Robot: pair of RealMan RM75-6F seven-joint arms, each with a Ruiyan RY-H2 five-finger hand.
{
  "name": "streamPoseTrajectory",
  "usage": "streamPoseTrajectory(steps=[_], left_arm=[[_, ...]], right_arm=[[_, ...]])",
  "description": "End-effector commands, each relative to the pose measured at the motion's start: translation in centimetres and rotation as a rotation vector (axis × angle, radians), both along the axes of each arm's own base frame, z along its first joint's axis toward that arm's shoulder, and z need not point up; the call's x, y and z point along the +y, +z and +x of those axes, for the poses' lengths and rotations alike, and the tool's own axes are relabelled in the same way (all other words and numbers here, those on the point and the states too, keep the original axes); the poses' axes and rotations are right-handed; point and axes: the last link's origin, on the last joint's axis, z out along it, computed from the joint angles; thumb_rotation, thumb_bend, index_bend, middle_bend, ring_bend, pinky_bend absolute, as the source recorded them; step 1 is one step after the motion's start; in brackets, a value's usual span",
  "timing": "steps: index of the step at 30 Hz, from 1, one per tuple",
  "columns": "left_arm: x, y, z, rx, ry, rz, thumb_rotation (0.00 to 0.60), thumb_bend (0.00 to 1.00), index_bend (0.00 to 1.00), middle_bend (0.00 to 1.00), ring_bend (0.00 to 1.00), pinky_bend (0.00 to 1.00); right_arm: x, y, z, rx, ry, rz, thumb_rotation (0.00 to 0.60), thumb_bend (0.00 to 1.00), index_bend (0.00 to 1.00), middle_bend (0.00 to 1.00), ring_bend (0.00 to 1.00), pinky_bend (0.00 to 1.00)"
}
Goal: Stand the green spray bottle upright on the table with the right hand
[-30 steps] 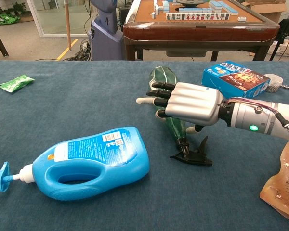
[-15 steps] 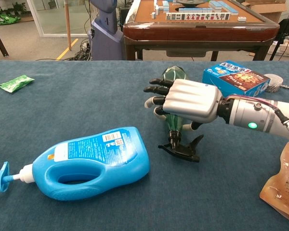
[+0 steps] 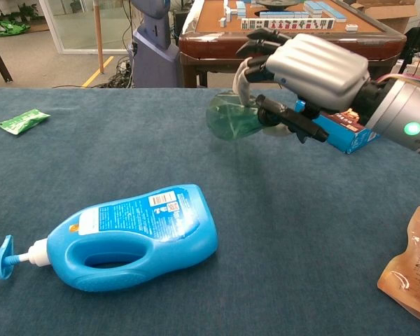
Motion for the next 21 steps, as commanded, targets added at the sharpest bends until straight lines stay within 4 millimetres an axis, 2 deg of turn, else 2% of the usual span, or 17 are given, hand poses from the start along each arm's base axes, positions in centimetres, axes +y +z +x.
streamPoseTrajectory(steps=[1, 6, 21], left_arm=[[0.0, 0.0, 0.0, 0.0, -0.001, -0.001, 0.6, 0.26, 0.11, 0.0, 0.0, 0.0], [0.0, 0.0, 0.0, -0.001, -0.004, -0.004, 0.6, 0.26, 0.11, 0.0, 0.0, 0.0], [0.2, -0.2, 0.1, -0.003, -0.014, -0.013, 0.6, 0.26, 0.11, 0.0, 0.0, 0.0]], right_arm=[[0.4, 3.4, -0.5, -0.164, -0.138, 0.023, 0.6, 0.25, 0.76, 0.34, 0.11, 0.0], [1.6, 5.2, -0.3, -0.33, -0.293, 0.124, 0.6, 0.25, 0.76, 0.34, 0.11, 0.0], [4.5, 9.2, -1.2, -0.487, -0.659, 0.38, 0.6, 0.25, 0.76, 0.35, 0.11, 0.0]])
